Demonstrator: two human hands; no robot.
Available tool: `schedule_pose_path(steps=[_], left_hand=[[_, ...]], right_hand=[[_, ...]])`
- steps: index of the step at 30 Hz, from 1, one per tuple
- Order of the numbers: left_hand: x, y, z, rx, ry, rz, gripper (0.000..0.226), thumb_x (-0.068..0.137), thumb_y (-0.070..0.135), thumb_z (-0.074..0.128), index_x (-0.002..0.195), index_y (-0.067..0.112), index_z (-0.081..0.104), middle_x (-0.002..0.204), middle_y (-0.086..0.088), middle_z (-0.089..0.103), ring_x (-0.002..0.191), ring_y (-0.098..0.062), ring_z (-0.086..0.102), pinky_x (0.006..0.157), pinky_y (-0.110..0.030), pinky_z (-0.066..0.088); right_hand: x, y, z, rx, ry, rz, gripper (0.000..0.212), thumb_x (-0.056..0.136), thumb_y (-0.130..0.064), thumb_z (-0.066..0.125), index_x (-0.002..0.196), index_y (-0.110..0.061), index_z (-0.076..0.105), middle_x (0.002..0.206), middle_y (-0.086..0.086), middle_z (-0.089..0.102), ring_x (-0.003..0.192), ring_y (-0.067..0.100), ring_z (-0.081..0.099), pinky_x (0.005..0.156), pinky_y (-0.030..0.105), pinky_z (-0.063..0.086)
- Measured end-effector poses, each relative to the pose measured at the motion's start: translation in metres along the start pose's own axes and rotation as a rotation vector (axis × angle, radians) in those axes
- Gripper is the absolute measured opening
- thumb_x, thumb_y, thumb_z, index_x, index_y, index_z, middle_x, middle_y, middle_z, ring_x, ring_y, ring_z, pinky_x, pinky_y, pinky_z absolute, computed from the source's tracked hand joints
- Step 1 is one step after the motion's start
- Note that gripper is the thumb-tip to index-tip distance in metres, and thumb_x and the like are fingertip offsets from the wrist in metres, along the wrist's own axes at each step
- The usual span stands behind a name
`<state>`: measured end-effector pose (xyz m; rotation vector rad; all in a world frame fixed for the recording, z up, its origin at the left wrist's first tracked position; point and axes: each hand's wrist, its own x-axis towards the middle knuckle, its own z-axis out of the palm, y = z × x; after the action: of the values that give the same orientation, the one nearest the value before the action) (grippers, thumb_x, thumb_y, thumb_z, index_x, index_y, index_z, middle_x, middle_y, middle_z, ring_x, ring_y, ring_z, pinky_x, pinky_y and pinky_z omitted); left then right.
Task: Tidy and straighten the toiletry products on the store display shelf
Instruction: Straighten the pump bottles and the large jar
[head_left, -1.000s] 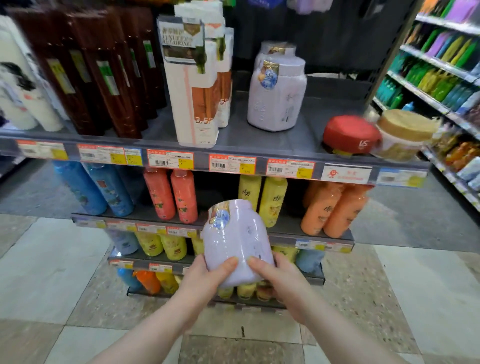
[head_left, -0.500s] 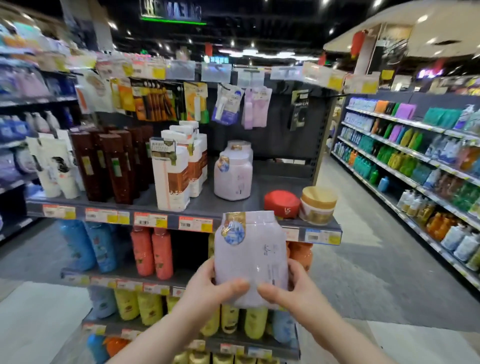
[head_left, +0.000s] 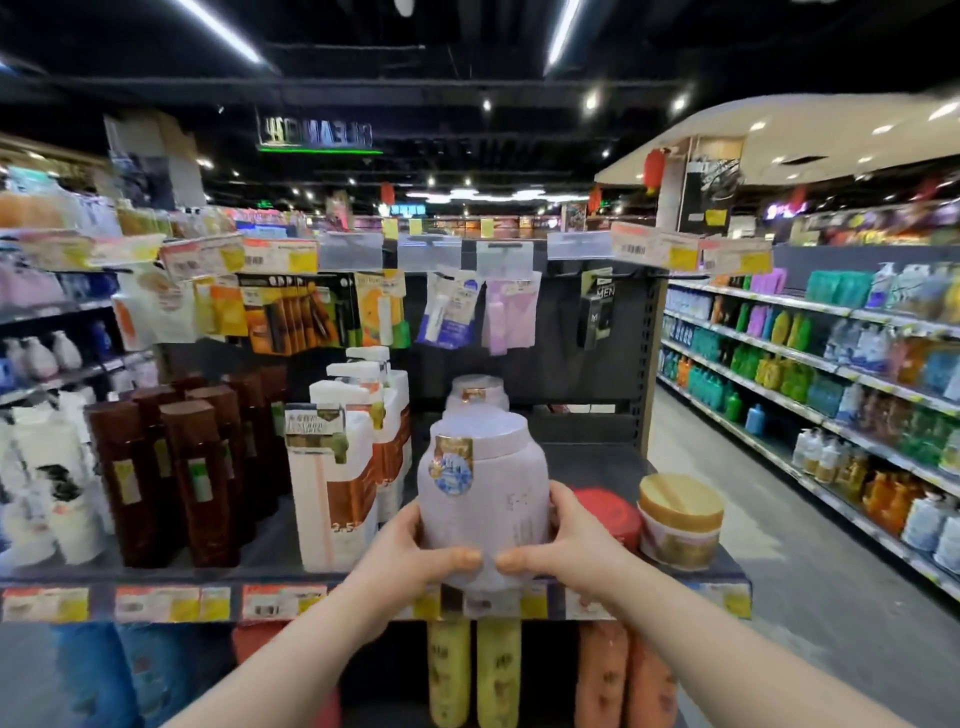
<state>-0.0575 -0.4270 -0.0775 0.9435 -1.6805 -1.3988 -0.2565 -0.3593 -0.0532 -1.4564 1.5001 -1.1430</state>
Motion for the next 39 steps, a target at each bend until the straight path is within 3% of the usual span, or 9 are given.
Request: schedule_pose_path(steps=[6, 10, 17, 23, 27, 31, 35, 37, 39], left_hand=[[0.053, -0.029, -0.020, 0.113, -0.017, -0.017, 0.078, 0.026, 0.044, 0.090, 0.095, 0.037, 0.053, 0.084, 0.034, 0.067, 0.082, 0.012, 0.063, 0.056, -0.007, 0.049], [0.074, -0.042, -0.023, 0.190, -0.002, -0.021, 0.079, 0.021, 0.054, 0.088, 0.091, 0.040, 0.053, 0.081, 0.032, 0.065, 0.086, 0.011, 0.058, 0.058, -0.004, 0.045], [0.100, -0.048, -0.014, 0.352, -0.009, -0.064, 0.103, 0.038, 0.052, 0.080, 0.129, 0.029, 0.040, 0.124, 0.011, 0.053, 0.118, -0.011, 0.049, 0.104, -0.035, 0.040], [0.101, -0.041, -0.014, 0.420, -0.012, -0.101, 0.101, 0.044, 0.049, 0.083, 0.132, 0.022, 0.041, 0.131, 0.005, 0.052, 0.121, -0.013, 0.048, 0.105, -0.035, 0.039], [0.088, -0.045, -0.015, 0.445, 0.014, -0.080, 0.092, 0.036, 0.053, 0.081, 0.118, 0.027, 0.047, 0.116, 0.012, 0.058, 0.105, -0.004, 0.054, 0.083, -0.016, 0.044], [0.080, -0.044, -0.012, 0.457, 0.056, -0.071, 0.103, 0.034, 0.056, 0.079, 0.125, 0.023, 0.043, 0.121, 0.009, 0.056, 0.112, -0.009, 0.052, 0.095, -0.027, 0.044], [0.070, -0.042, -0.007, 0.402, 0.041, -0.022, 0.117, 0.045, 0.049, 0.084, 0.141, 0.032, 0.022, 0.135, 0.014, 0.045, 0.126, -0.006, 0.042, 0.107, -0.034, 0.037], [0.066, -0.045, -0.005, 0.395, 0.057, 0.000, 0.109, 0.050, 0.045, 0.084, 0.139, 0.038, 0.022, 0.135, 0.018, 0.043, 0.126, -0.004, 0.040, 0.107, -0.032, 0.036], [0.065, -0.047, -0.005, 0.378, 0.069, 0.009, 0.101, 0.052, 0.042, 0.083, 0.134, 0.045, 0.023, 0.133, 0.018, 0.045, 0.125, -0.003, 0.042, 0.105, -0.029, 0.036]], right_hand=[[0.053, 0.022, 0.014, -0.166, 0.050, 0.068, 0.091, 0.046, -0.029, 0.089, 0.121, -0.019, 0.038, 0.107, -0.012, 0.055, 0.102, 0.007, 0.055, 0.076, 0.018, 0.048], [0.074, 0.036, 0.017, -0.196, 0.056, 0.145, 0.086, 0.046, -0.030, 0.087, 0.114, -0.024, 0.035, 0.112, -0.009, 0.053, 0.106, 0.011, 0.053, 0.085, 0.026, 0.048], [0.102, 0.050, 0.011, -0.223, 0.047, 0.186, 0.080, 0.052, -0.026, 0.085, 0.110, -0.025, 0.031, 0.107, -0.010, 0.049, 0.101, 0.009, 0.050, 0.071, 0.018, 0.043], [0.104, 0.052, 0.007, -0.231, 0.008, 0.190, 0.085, 0.055, -0.028, 0.086, 0.118, -0.023, 0.030, 0.109, -0.010, 0.047, 0.103, 0.010, 0.048, 0.079, 0.021, 0.042], [0.091, 0.055, 0.006, -0.247, -0.017, 0.142, 0.080, 0.052, -0.032, 0.087, 0.110, -0.027, 0.031, 0.103, -0.014, 0.049, 0.099, 0.007, 0.050, 0.070, 0.015, 0.042], [0.081, 0.057, 0.006, -0.226, -0.017, 0.089, 0.077, 0.054, -0.033, 0.085, 0.110, -0.028, 0.034, 0.102, -0.017, 0.048, 0.100, 0.006, 0.050, 0.065, 0.012, 0.040], [0.079, 0.057, 0.005, -0.205, -0.020, 0.070, 0.076, 0.056, -0.032, 0.085, 0.111, -0.027, 0.034, 0.104, -0.017, 0.049, 0.098, 0.003, 0.049, 0.063, 0.010, 0.040], [0.079, 0.056, 0.007, -0.222, -0.034, 0.073, 0.079, 0.056, -0.031, 0.085, 0.117, -0.024, 0.035, 0.110, -0.013, 0.049, 0.104, 0.005, 0.049, 0.068, 0.011, 0.041], [0.078, 0.049, 0.007, -0.246, -0.049, 0.054, 0.097, 0.056, -0.030, 0.086, 0.133, -0.015, 0.028, 0.128, -0.007, 0.043, 0.120, 0.010, 0.044, 0.088, 0.019, 0.043]])
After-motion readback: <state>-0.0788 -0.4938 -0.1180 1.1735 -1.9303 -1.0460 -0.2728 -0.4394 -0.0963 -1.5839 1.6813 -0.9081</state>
